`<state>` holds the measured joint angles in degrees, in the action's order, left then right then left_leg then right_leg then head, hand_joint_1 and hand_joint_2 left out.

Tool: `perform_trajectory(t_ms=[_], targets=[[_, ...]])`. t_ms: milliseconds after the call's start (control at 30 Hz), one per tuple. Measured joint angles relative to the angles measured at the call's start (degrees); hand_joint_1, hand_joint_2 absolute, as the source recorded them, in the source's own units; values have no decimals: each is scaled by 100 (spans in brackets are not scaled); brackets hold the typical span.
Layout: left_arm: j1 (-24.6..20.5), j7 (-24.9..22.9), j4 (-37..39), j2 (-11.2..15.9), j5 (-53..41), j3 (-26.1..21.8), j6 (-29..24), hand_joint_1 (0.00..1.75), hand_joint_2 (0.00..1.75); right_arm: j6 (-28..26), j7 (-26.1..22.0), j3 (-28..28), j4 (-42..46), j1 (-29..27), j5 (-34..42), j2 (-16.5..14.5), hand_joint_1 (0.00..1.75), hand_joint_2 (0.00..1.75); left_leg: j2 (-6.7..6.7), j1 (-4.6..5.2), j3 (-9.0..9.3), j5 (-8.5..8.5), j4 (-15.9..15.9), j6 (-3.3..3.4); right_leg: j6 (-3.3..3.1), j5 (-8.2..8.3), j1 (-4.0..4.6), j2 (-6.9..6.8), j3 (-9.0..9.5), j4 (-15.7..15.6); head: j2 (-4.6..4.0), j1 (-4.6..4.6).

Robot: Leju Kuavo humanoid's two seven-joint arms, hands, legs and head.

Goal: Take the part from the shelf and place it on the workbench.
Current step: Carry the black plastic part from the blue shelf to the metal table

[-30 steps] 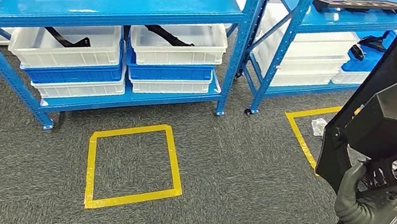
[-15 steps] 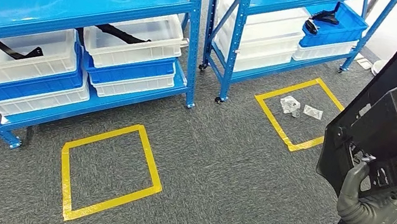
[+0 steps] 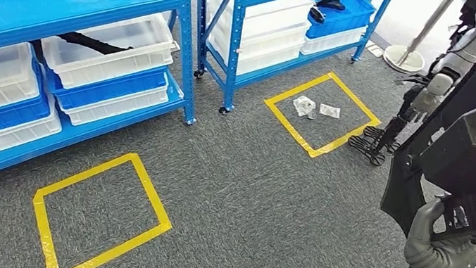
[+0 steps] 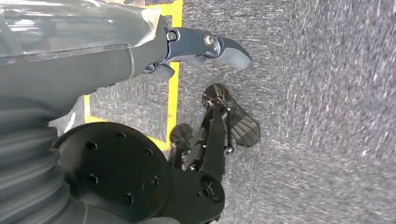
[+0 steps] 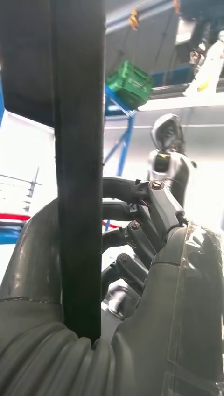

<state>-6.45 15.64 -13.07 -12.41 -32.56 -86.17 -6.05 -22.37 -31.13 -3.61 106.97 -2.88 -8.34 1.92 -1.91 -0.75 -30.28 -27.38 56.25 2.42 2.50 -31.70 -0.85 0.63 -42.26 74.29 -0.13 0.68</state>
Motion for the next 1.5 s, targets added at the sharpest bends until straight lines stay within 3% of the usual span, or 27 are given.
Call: perform_trajectory(t_ms=[33, 67, 133, 200, 300, 367, 433, 467, 500, 533, 600, 667, 733, 800, 867, 933, 1000, 1033, 1067, 1133, 1167, 1233, 1300, 1333, 1400, 1433, 1500], targets=[[0, 1, 0, -2, -6, 12, 0, 0, 175, 1, 4, 1, 0, -3, -1, -1, 175, 175, -81, -2, -1, -3, 1, -5, 48, 34, -20, -25, 41, -36, 0, 4], [-1, 1, 1, -5, -13, 25, 0, 0, 175, 2, 7, 1, 0, -4, -1, -1, 175, 175, -154, -6, 5, -10, 2, -15, 108, 146, -40, -62, 207, -307, 0, 4], [-5, 1, 3, -13, -23, 54, 1, 0, 175, 3, 7, 1, 0, 1, -1, -2, 175, 175, -275, 4, 22, -39, 17, -66, 204, 414, -62, -258, 709, -1157, 0, 13], [-12, 1, 5, -20, -27, 80, -3, 0, 175, 3, 9, 0, 8, 4, 1, -3, 175, 175, -366, 38, 41, -69, 36, -133, 162, 528, -44, -377, 982, -1633, 0, 2], [-35, -2, 7, -35, 7, 103, -42, 0, 175, 3, 11, -25, 22, -19, 5, -8, 175, 175, -453, 28, 70, -104, 54, -216, 4, 538, -40, -226, 969, -1655, 0, -25], [-46, -9, 8, -52, 35, 109, -72, 0, 175, 3, 11, -43, 37, -35, 5, -22, 175, 175, -235, -10, -30, -313, 312, -263, -82, 568, -69, -112, 956, -1665, 0, -31], [-39, -47, 11, -65, 55, 113, -122, 0, 175, 5, 11, -48, 49, -41, 6, -39, 175, 175, 65, -23, -342, -704, 1005, -272, -150, 590, -62, -4, 936, -1667, 0, -43], [-30, -73, 13, -66, 63, 114, -150, 0, 175, 8, 11, -50, 50, -46, 7, -44, 175, 175, 133, -22, -519, -858, 1378, -267, -174, 598, -45, 61, 928, -1666, 0, -47], [-21, -98, 14, -66, 71, 115, -179, 0, 175, 10, 11, -54, 51, -56, 8, -49, 175, 175, 167, -21, -644, -923, 1628, -256, -188, 604, -28, 132, 922, -1664, 0, -50], [-14, -113, 15, -64, 73, 115, -199, 0, 175, 14, 11, -58, 52, -68, 9, -53, 175, 175, 188, -20, -680, -875, 1683, -235, -193, 607, -12, 209, 921, -1662, 0, -51], [-14, -123, 15, -61, 74, 117, -221, 0, 175, 20, 13, -67, 64, -86, 15, -57, 175, 175, 276, -13, -454, -513, 1179, -161, -191, 612, 9, 364, 931, -1657, 0, -53], [-18, -122, 15, -54, 73, 120, -226, 0, 175, 27, 14, -71, 86, -87, 21, -68, 175, 175, 524, -1, -121, -207, 472, -78, -172, 622, 33, 502, 933, -1647, 0, -47], [-20, -120, 15, -48, 69, 124, -223, 0, 175, 30, 15, -74, 111, -89, 17, -78, 175, 175, 648, 27, 19, -151, 172, -53, -125, 648, 29, 620, 898, -1640, 0, -44], [-27, -118, 18, -51, 60, 130, -210, 0, 175, 31, 17, -78, 151, -113, 8, -84, 175, 175, 517, 35, 35, -118, 108, -35, -57, 687, 10, 722, 833, -1641, 0, -50], [-36, -117, 21, -55, 62, 135, -186, 0, 175, 39, 22, -81, 191, -119, 1, -86, 175, 175, 363, 17, 46, -50, 24, 12, -24, 595, 33, 512, 689, -1454, 0, -25], [-28, -110, 22, -55, 107, 135, -176, 0, 175, 51, 28, -81, 206, -98, -3, -85, 175, 175, 193, 21, 45, -16, -18, 37, -35, 302, 44, 154, 385, -837, 0, 23], [-16, -102, 23, -53, 166, 132, -197, 0, 175, 58, 33, -79, 205, -93, 1, -86, 175, 175, 14, 27, 31, -16, -15, 41, -8, 56, 8, 27, 85, -167, 0, 46], [-15, -101, 23, -50, 181, 131, -213, 0, 175, 60, 34, -79, 204, -97, 5, -85, 175, 175, -67, 25, 28, -20, -14, 36, 36, 42, -18, -2, 51, -65, 0, 47], [-16, -104, 23, -46, 191, 130, -226, 0, 175, 60, 34, -80, 203, -96, 13, -83, 175, 175, -143, 20, 33, -26, -13, 26, 100, 116, -48, -40, 147, -211, 0, 48], [-20, -119, 23, -39, 195, 130, -238, 0, 175, 60, 28, -81, 203, -91, 35, -78, 175, 175, -273, 13, 64, -54, -6, -20, 222, 374, -96, -255, 603, -1008, 0, 50], [-24, -128, 23, -33, 196, 131, -240, 0, 175, 61, 25, -81, 203, -87, 45, -78, 175, 175, -327, 22, 81, -79, 3, -60, 233, 476, -95, -365, 820, -1384, 0, 52], [-29, -142, 22, -17, 196, 132, -244, 0, 175, 61, 17, -83, 203, -81, 56, -79, 175, 175, -425, 47, 110, -116, 11, -138, 150, 536, -66, -454, 994, -1697, 0, 42], [-31, -150, 22, -7, 196, 132, -248, 0, 175, 62, 14, -91, 203, -85, 57, -78, 175, 175, -516, 41, 140, -131, 1, -206, 36, 560, -54, -312, 970, -1686, 0, 28], [-34, -154, 23, -4, 196, 132, -249, 0, 175, 62, 13, -95, 204, -87, 56, -78, 175, 175, -458, 24, 139, -173, 34, -242, -6, 574, -67, -242, 955, -1688, 0, 20], [-39, -162, 24, -2, 195, 132, -252, 0, 175, 61, 11, -99, 205, -86, 56, -81, 175, 175, -154, -9, -19, -450, 409, -293, -91, 609, -99, -115, 937, -1697, 0, -5], [-38, -171, 24, 0, 195, 132, -257, 0, 175, 61, 9, -99, 206, -85, 56, -83, 175, 175, 25, -15, -184, -664, 776, -300, -120, 619, -94, -57, 924, -1696, 0, -18], [-27, -192, 24, 6, 194, 132, -270, 0, 175, 62, 7, -100, 205, -87, 56, -89, 175, 175, 168, -14, -550, -985, 1534, -286, -162, 634, -63, 72, 906, -1693, 0, -24]])
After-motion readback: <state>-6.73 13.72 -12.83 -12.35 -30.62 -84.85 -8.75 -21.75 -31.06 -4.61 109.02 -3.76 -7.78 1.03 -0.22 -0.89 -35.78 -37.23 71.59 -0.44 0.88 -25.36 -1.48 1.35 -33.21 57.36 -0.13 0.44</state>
